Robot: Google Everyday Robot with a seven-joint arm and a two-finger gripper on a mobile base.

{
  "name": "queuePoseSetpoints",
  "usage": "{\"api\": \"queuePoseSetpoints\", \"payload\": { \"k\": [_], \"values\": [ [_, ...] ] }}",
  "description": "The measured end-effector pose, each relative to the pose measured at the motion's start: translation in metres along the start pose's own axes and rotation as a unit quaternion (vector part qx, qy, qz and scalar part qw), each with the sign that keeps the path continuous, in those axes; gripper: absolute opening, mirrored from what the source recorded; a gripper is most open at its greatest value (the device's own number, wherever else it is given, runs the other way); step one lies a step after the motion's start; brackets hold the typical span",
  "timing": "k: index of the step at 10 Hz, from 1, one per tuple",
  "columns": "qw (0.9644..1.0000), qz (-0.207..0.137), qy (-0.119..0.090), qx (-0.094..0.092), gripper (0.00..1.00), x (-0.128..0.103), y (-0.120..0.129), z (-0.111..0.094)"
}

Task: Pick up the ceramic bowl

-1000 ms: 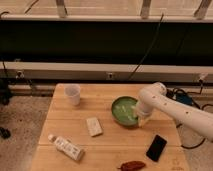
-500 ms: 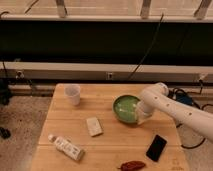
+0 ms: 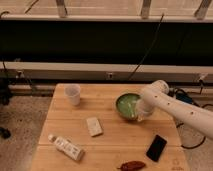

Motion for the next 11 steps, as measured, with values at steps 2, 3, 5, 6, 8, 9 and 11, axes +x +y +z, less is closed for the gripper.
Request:
{"api": "queuePoseSetpoints", "payload": {
  "k": [2, 3, 5, 6, 8, 9, 11],
  "values": [
    [0.9999, -0.007, 0.002, 0.008, 0.0, -0.002, -0.006, -0.005],
    [0.9999, -0.01, 0.004, 0.011, 0.0, -0.001, -0.008, -0.011],
    [0.9997, -0.017, 0.008, 0.015, 0.0, -0.001, -0.008, -0.019],
    [0.9995, -0.021, 0.011, 0.021, 0.0, 0.0, -0.011, -0.027],
    [0.9993, -0.025, 0.012, 0.027, 0.0, 0.0, -0.015, -0.033],
    [0.9991, -0.027, 0.014, 0.029, 0.0, 0.001, -0.015, -0.036],
    [0.9988, -0.03, 0.019, 0.033, 0.0, 0.002, -0.017, -0.045]
  ]
}}
